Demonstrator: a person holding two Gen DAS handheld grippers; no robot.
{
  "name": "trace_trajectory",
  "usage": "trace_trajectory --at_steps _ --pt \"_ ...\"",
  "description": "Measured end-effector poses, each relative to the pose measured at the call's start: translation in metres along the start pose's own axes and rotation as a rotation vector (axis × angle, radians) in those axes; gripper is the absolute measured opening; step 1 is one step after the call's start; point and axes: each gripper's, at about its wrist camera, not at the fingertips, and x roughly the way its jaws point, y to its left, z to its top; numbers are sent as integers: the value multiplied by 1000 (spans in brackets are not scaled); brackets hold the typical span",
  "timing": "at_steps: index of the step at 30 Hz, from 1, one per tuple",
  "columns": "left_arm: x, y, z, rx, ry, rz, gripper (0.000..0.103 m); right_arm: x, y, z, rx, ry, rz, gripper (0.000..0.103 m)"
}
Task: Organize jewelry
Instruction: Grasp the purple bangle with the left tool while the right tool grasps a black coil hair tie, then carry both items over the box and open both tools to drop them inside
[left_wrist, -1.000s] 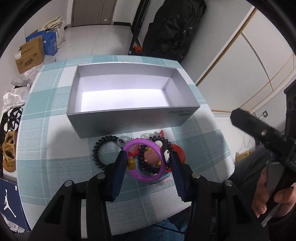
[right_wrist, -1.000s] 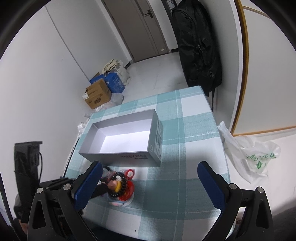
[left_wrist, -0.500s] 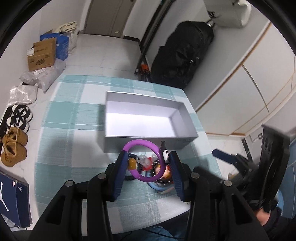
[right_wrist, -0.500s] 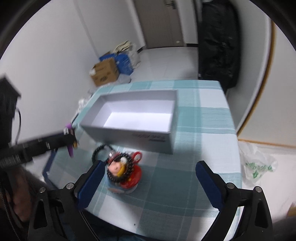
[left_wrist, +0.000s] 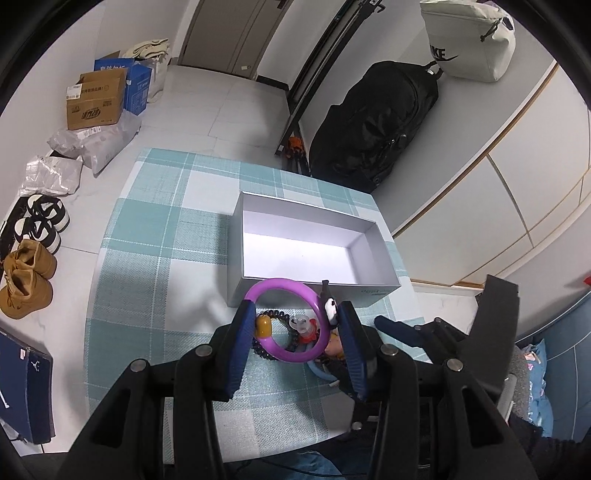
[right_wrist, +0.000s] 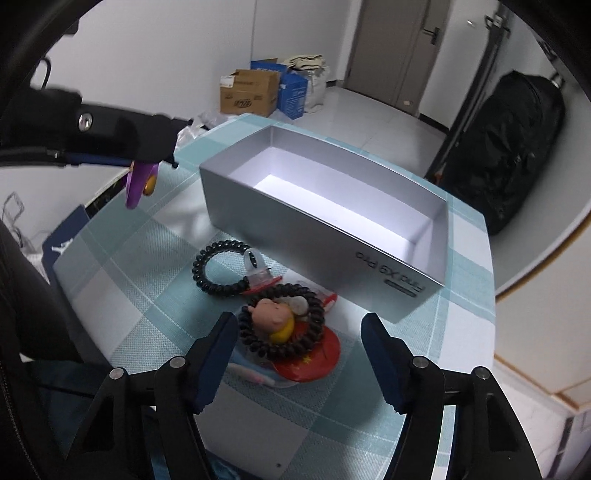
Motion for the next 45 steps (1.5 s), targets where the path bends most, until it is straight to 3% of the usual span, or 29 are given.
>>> trace_trajectory --at_steps 8,12,16,26,33,45 --pt "-2 2 -2 -2 8 -25 40 17 4 2 -22 44 -19 66" --pt "-3 5 -2 -9 9 -24 40 17 4 4 -26 45 1 52" --pt "-5 8 -1 -27 8 -32 40 14 1 3 8 38 45 49" --pt "-4 7 0 -26 7 -33 40 1 -43 6 203 -29 161 48" --pt "-1 5 0 -26 14 -34 40 -9 -54 6 288 -65 204 48" --pt "8 -8 19 -44 -19 -45 40 -39 -59 29 283 -207 243 48"
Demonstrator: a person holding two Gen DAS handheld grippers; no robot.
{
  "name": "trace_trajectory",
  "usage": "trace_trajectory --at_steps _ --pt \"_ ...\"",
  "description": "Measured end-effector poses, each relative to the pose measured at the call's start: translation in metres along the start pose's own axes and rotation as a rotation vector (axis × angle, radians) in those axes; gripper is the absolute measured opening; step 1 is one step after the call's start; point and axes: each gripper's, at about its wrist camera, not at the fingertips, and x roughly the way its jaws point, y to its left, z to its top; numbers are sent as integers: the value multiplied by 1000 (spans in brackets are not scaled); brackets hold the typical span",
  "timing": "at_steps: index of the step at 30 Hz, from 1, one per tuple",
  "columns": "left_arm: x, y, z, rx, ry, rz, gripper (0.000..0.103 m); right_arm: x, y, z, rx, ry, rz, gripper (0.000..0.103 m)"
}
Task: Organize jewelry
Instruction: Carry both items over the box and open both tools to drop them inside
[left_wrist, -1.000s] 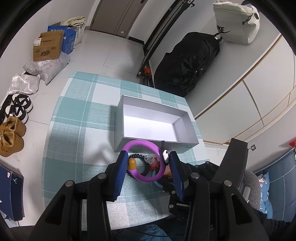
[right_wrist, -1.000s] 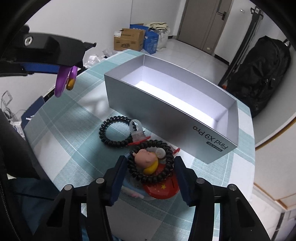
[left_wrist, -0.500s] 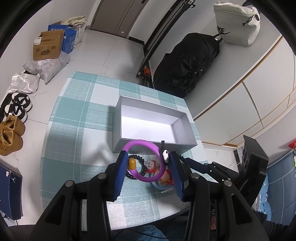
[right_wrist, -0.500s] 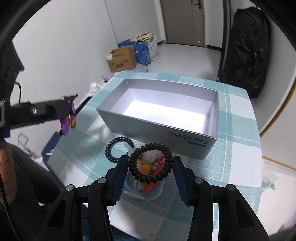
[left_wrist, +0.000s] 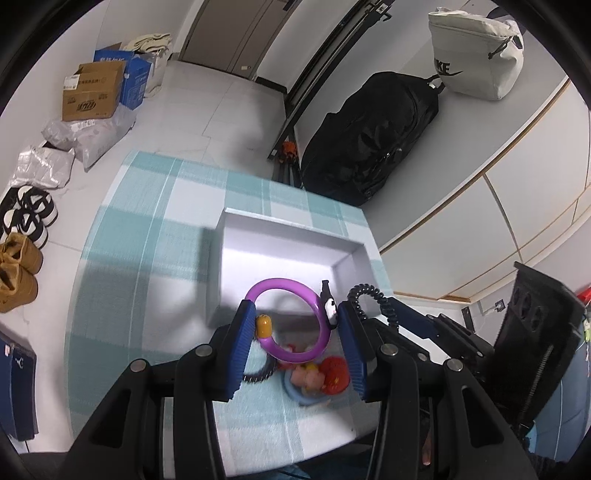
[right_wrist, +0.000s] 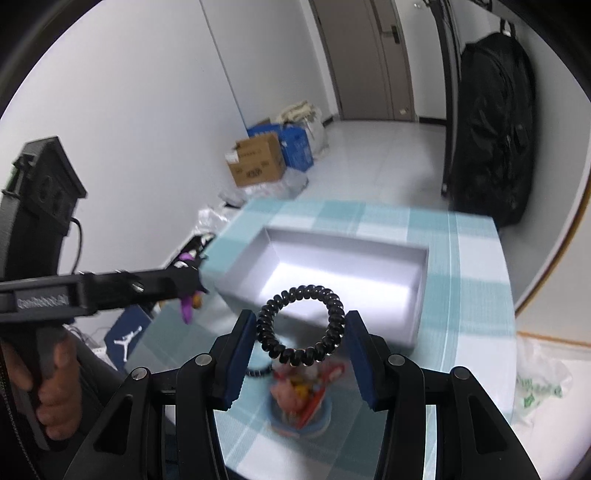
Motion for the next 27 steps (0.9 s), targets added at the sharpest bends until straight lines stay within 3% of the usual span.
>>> trace_trajectory --at_steps 10,16,27 --pt "30 -1 29 -35 6 -1 40 12 -25 27 65 2 19 48" --pt "53 -3 35 -51 63 -17 40 29 -42 30 117 42 11 46" --pt "68 1 41 -72 96 -25 40 49 -46 29 104 83 10 45"
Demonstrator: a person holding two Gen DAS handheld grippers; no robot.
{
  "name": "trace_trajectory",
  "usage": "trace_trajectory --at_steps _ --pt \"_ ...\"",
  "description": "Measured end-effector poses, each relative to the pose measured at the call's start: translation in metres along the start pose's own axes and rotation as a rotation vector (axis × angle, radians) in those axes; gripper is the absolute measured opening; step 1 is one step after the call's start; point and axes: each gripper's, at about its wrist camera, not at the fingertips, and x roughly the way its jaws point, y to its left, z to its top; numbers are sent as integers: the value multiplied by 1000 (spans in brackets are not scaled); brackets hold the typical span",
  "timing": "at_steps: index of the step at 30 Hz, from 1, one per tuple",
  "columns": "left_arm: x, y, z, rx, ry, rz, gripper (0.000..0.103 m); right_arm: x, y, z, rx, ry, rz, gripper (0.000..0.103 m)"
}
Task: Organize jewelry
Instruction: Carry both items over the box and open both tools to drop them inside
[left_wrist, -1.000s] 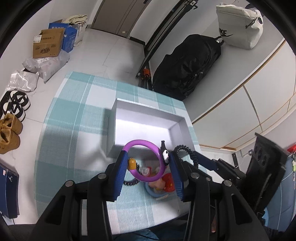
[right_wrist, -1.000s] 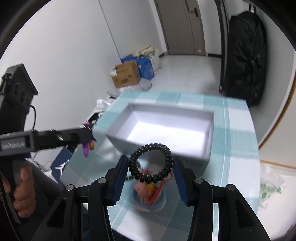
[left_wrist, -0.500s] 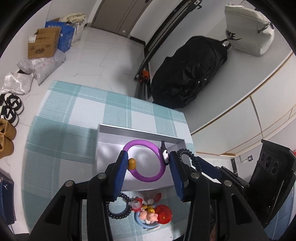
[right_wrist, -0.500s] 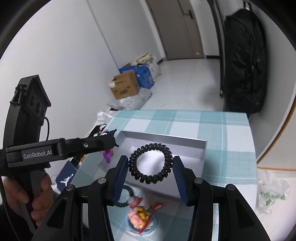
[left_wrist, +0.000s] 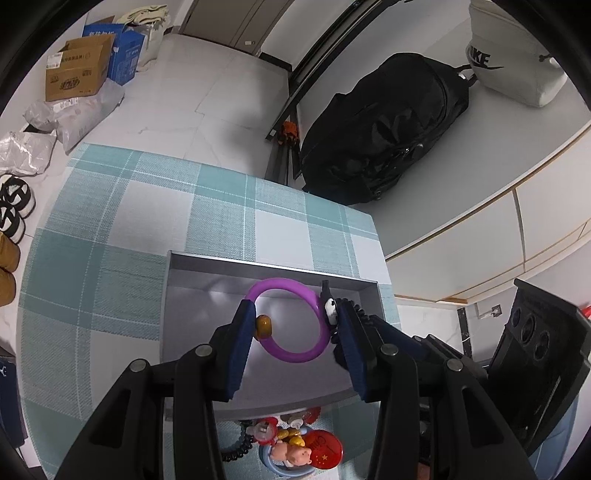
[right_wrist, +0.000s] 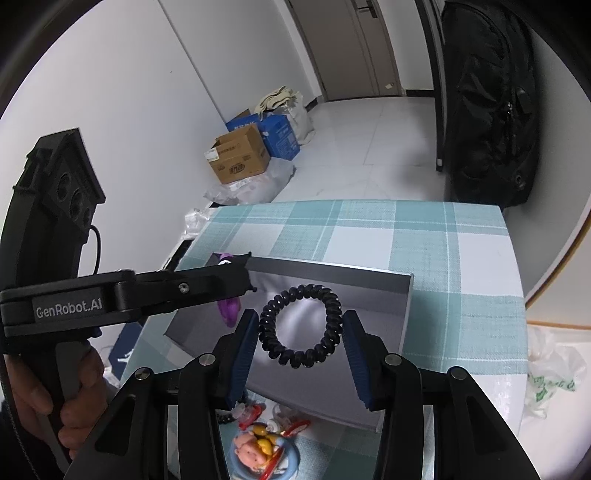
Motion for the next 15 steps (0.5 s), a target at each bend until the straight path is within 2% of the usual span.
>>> trace_trajectory --at_steps 5,6,7,9,11,15 --pt "4 -1 5 -20 15 -42 46 0 10 -2 -71 -32 -30 52" --pt "6 0 6 -29 29 -53 50 -2 12 -3 -96 -48 -32 60" --pt "6 1 6 -36 36 -52 59 -4 13 -3 -109 -56 -38 74" --pt "5 1 5 -32 22 -49 63 -10 14 -5 -129 -82 -62 87" --pt "4 1 3 -21 16 -46 64 -17 14 -5 -132 -109 -53 87" --pt "-4 3 1 -14 -3 -30 66 -20 12 -7 -137 -102 -66 87"
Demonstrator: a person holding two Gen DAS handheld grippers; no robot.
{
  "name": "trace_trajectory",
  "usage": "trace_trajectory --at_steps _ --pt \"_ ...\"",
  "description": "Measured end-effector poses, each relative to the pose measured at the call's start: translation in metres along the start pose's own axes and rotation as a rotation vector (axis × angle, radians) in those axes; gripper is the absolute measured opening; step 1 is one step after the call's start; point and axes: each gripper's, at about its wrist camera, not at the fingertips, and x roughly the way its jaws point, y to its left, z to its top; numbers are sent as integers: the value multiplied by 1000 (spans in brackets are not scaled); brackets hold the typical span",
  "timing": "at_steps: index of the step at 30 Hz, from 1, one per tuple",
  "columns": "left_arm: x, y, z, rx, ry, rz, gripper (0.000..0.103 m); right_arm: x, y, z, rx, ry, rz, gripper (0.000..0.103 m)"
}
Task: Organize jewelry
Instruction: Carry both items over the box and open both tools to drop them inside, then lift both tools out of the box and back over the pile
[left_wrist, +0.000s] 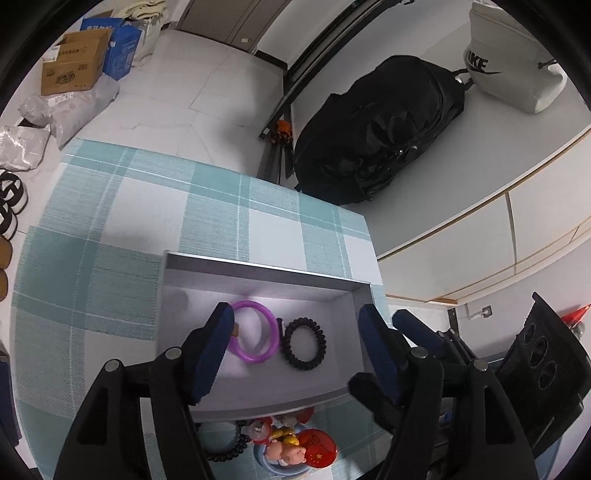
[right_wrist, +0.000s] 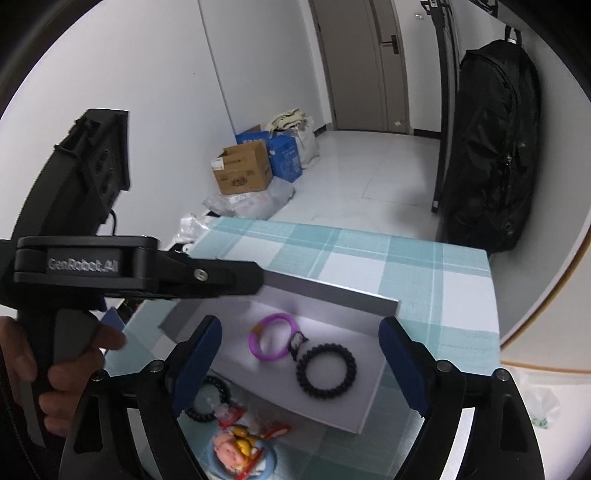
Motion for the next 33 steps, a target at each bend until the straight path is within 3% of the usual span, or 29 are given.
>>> trace_trajectory --at_steps 7,14,20,23,27,33 --pt "-22 7 -9 -23 -90 47 72 -15 0 -1 12 -17 -25 90" --pt "-39 -1 -27 58 -181 131 73 -29 -1 -9 46 -40 -18 90" --pt "-43 -7 -48 151 -190 224 73 -32 5 -16 31 -48 -18 94" --pt "-46 -9 -59 164 -189 231 73 -42 10 -22 19 -104 -62 103" --pt "-47 -15 -75 193 -181 241 73 -56 15 -30 15 -152 -23 103" --pt "-45 -14 -91 225 -145 283 74 -52 22 -45 -4 -71 -30 103"
